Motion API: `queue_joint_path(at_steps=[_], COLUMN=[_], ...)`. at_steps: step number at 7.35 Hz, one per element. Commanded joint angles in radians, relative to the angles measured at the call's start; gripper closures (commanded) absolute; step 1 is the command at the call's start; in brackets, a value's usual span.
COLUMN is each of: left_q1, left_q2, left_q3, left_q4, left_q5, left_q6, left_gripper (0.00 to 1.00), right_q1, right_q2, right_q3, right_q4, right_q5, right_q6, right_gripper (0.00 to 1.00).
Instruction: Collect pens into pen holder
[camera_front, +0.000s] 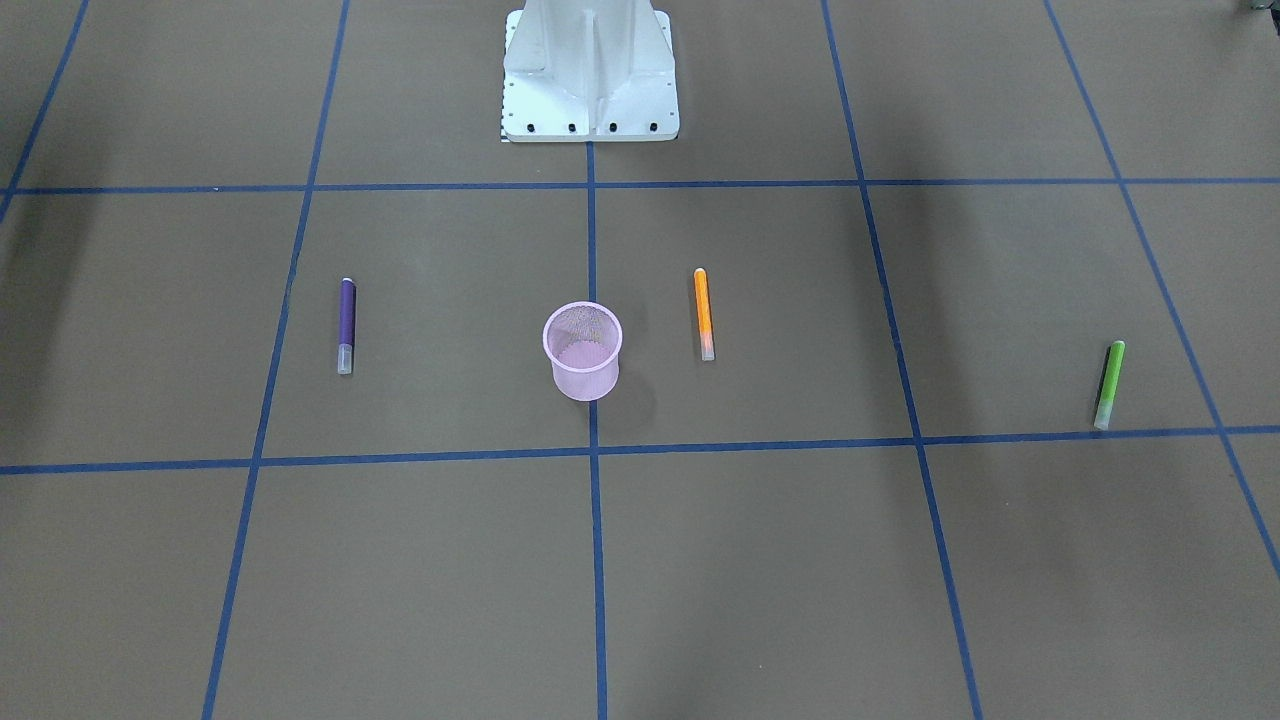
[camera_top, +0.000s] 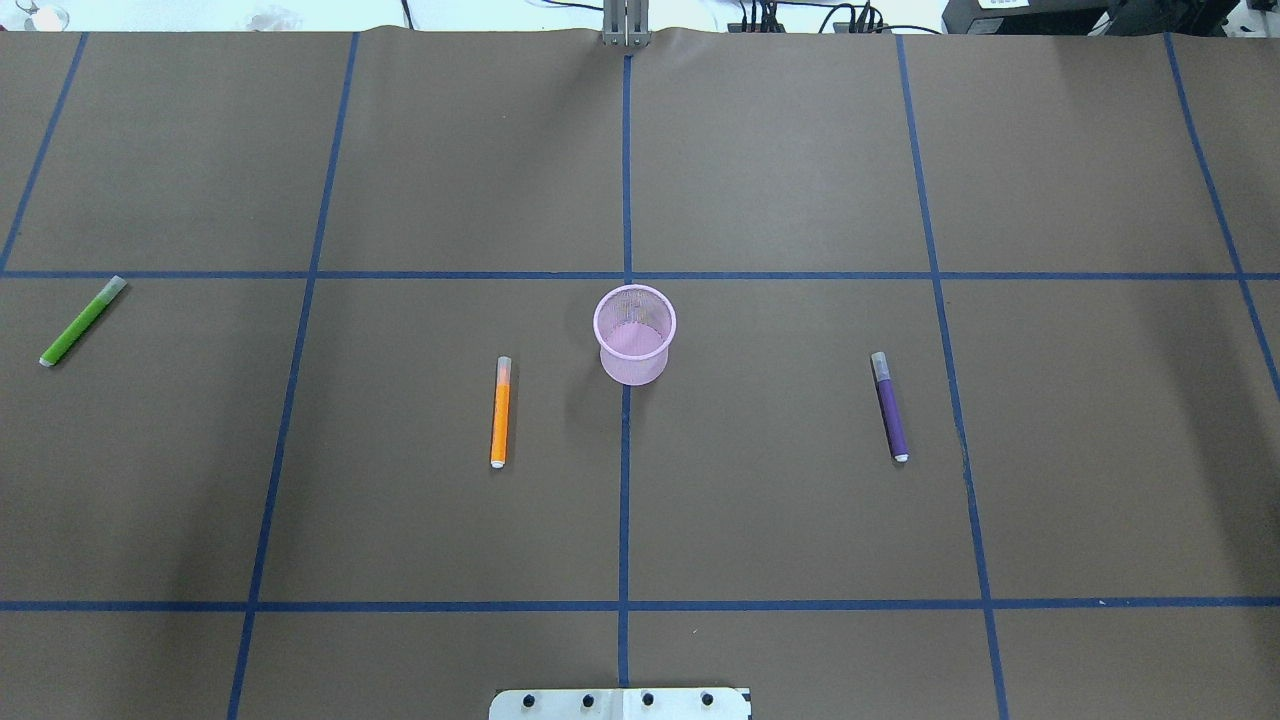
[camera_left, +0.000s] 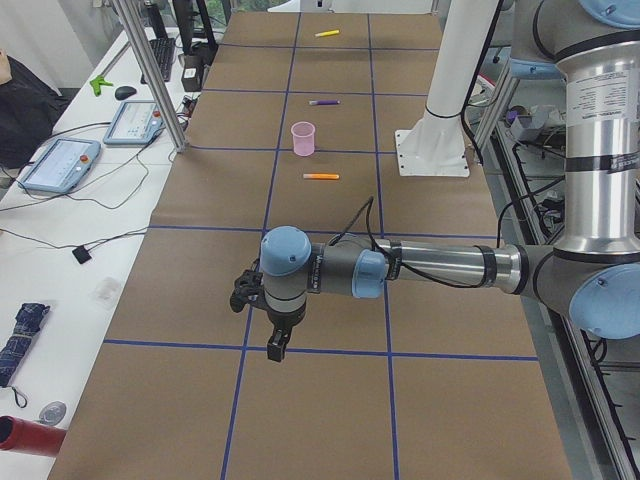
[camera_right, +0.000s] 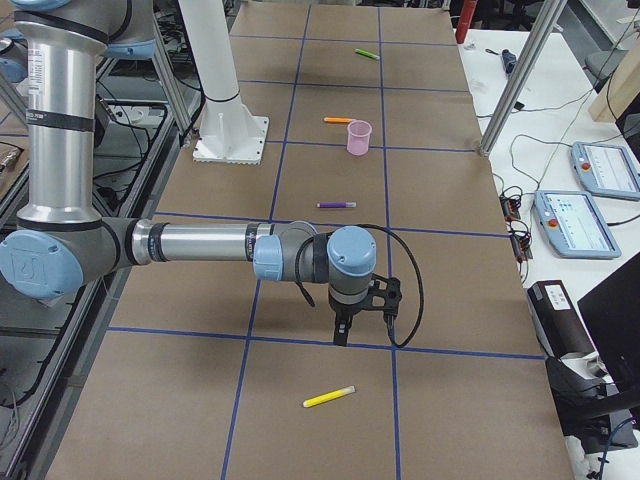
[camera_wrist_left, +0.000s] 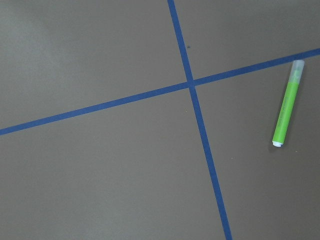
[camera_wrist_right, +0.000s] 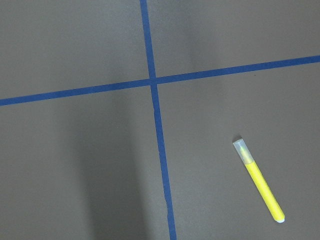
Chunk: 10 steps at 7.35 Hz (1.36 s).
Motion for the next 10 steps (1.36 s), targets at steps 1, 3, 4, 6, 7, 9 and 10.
queue_joint_path(at_steps=[1,3,4,6,7,9,10], left_q1=[0.0,0.001,0.003,0.007,0.015,0.062,0.094], left_q2=[0.0,0.0,-0.005,-0.014,-0.023,-0.061,-0.113], left_q3=[0.0,0.0,0.0,-0.006,-0.026,-0.078,-0.075], left_q4=[-0.002,-0.002,-0.002,-0.016,-0.021,-0.022,-0.025], left_q5=[0.005,-0.001,-0.002,-0.005,-0.007,-0.024,-0.021], left_q6=[0.002,0.0,-0.005,-0.003,-0.005,-0.006,0.008], left_gripper=[0.0,0.0,0.0,0.0,0.0,0.0,0.0], right_q1=[0.001,0.001,0.001,0.001,0.0,0.0,0.0], right_q2=[-0.001,-0.001,-0.002,0.002,0.005,0.007,0.02], right_q3=[0.0,0.0,0.005,0.006,0.008,0.017,0.043], right_q4=[0.002,0.002,0.002,0.002,0.003,0.005,0.006], right_q5=[0.003,0.003,-0.002,-0.003,-0.003,0.0,0.007], right_q6=[0.0,0.001,0.007,0.009,0.009,0.004,0.0], right_gripper=[0.0,0.0,0.0,0.0,0.0,0.0,0.0])
